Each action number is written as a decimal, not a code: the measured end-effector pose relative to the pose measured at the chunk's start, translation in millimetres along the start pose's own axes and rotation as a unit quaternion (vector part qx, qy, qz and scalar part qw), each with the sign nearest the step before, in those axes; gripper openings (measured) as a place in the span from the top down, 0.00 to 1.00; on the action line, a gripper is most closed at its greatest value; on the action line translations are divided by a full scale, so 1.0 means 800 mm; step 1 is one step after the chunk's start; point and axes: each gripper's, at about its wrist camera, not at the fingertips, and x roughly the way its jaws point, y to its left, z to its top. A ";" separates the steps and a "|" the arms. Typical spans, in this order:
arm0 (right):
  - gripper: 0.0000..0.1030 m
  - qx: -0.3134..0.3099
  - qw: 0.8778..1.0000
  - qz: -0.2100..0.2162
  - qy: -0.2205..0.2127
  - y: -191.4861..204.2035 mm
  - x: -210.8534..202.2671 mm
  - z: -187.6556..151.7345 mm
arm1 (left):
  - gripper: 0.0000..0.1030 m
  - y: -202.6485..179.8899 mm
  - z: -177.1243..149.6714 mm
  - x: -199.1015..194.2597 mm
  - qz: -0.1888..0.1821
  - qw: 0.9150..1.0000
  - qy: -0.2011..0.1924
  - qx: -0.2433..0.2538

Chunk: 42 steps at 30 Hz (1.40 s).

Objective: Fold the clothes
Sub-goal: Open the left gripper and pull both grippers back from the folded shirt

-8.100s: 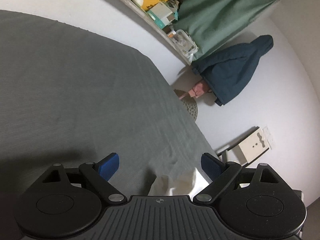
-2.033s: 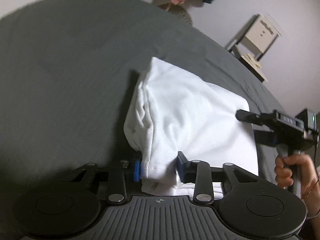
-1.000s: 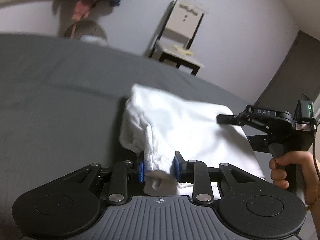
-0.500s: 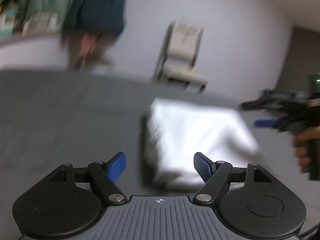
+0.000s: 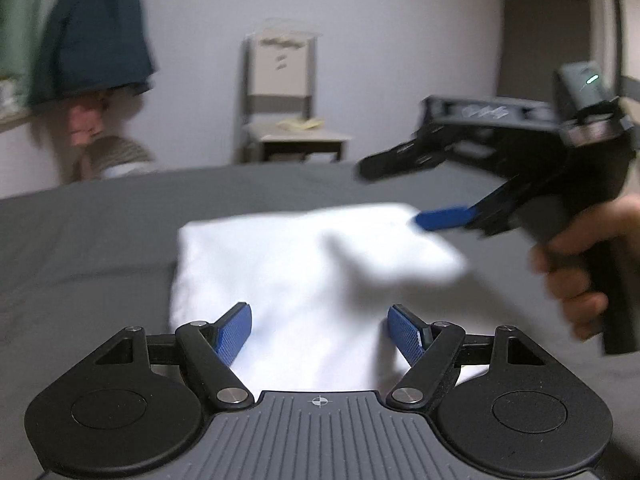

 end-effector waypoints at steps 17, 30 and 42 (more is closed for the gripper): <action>0.00 -0.106 0.985 -0.121 -0.059 0.085 -0.066 -0.055 | 0.26 0.039 -0.012 -0.121 0.028 0.999 0.013 0.012; 0.00 -0.093 0.973 -0.191 -0.087 0.169 -0.161 -0.154 | 0.00 0.066 -0.015 -0.201 0.020 0.999 0.008 -0.046; 0.00 -0.177 0.957 -0.230 -0.021 0.227 -0.198 -0.180 | 0.00 0.041 0.019 -0.175 0.164 0.983 0.067 -0.052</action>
